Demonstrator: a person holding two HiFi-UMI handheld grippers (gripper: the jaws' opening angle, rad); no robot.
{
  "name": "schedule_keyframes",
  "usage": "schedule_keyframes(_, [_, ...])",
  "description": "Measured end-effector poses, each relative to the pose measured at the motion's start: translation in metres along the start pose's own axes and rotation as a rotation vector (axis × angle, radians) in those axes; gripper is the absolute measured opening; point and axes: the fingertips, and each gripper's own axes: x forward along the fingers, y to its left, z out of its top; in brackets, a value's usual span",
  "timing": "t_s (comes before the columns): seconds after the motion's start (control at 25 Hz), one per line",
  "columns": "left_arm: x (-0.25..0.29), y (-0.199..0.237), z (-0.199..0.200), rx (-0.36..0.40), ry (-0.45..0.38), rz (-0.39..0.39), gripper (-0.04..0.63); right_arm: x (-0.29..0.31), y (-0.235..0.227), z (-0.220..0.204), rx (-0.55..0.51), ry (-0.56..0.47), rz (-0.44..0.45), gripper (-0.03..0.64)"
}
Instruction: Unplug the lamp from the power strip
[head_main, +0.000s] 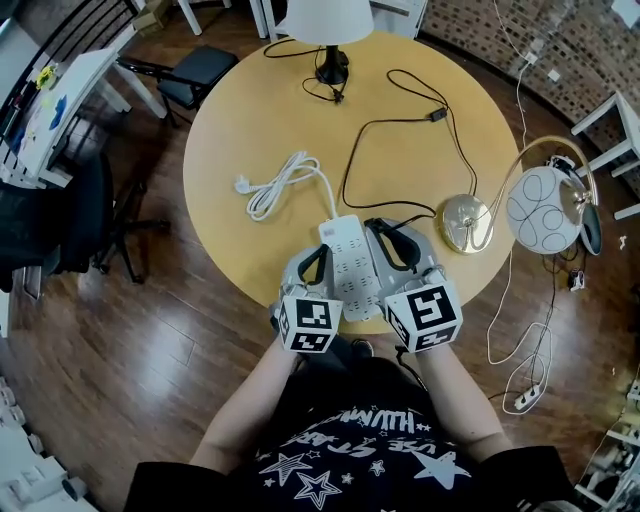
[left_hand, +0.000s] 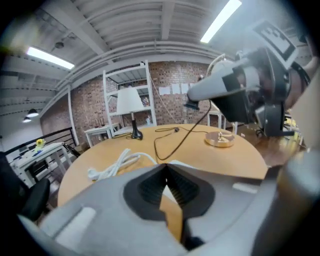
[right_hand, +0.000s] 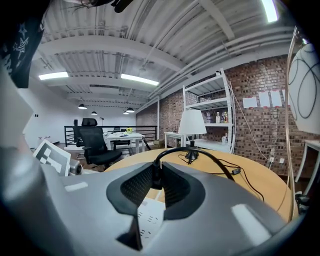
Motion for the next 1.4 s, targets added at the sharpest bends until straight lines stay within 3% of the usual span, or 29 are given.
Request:
schedule_keyframes(0.2, [-0.029,0.021,0.046,0.003,-0.164,0.094,0.003,-0.010,0.001,0.010,0.000,-0.034,0.013,0.055])
schedule_keyframes(0.52, [-0.072,0.019,0.100,-0.049,-0.343,0.136,0.003,-0.028,0.002,0.022,0.016,-0.089,0.063,0.055])
schedule_keyframes(1.4, [-0.093,-0.002,0.116,-0.043,-0.368,0.165,0.003,-0.049,0.005,0.012,-0.005,-0.081,0.112,0.054])
